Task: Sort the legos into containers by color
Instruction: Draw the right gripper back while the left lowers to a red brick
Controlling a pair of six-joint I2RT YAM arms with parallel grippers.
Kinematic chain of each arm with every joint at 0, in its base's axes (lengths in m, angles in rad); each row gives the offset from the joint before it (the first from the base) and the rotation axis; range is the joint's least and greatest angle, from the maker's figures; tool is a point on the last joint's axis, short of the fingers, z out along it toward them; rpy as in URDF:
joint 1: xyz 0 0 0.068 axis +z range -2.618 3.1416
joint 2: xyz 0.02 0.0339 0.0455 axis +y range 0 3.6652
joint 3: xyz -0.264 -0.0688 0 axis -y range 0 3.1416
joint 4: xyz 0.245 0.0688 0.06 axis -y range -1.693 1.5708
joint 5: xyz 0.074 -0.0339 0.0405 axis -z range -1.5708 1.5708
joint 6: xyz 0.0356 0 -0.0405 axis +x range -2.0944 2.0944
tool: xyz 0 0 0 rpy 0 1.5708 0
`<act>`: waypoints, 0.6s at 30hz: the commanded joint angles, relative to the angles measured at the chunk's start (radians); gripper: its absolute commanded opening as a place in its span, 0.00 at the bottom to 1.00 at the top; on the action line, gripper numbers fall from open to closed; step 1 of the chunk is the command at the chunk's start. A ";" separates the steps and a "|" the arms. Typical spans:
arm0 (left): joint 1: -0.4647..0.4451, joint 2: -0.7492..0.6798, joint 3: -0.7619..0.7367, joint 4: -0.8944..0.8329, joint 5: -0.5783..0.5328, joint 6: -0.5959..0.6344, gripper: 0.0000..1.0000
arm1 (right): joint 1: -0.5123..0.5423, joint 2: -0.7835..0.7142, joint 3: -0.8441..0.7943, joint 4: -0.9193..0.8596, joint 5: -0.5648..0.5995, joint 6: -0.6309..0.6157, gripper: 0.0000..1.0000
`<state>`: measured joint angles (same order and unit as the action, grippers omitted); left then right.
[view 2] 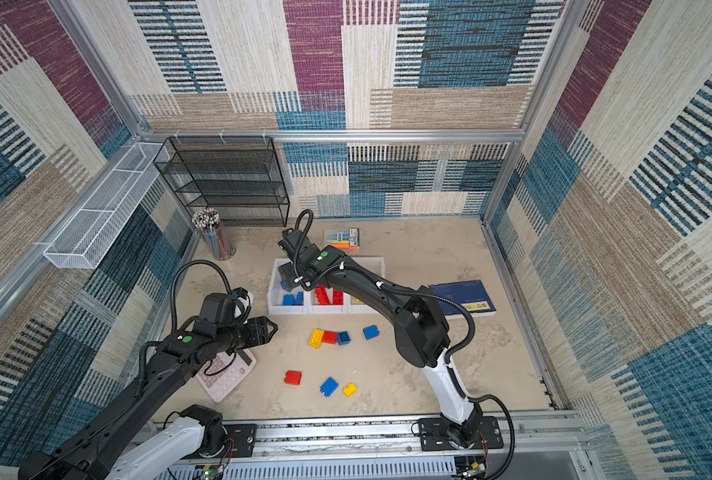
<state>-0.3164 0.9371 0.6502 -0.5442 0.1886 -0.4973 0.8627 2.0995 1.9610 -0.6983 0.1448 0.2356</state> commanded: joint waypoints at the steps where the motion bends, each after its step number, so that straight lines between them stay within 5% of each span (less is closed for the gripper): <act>1: 0.000 0.005 -0.003 0.011 0.017 0.003 0.68 | -0.005 -0.083 -0.075 0.037 0.021 0.028 0.78; 11: -0.031 0.010 -0.016 0.012 0.045 0.023 0.68 | -0.023 -0.487 -0.627 0.117 0.051 0.224 0.79; 18: -0.139 -0.023 -0.043 -0.075 0.007 -0.022 0.69 | -0.037 -0.689 -0.899 0.118 0.064 0.383 0.79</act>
<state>-0.4183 0.9230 0.6117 -0.5705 0.2146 -0.4946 0.8253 1.4586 1.1152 -0.6064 0.1879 0.5175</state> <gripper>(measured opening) 0.683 0.792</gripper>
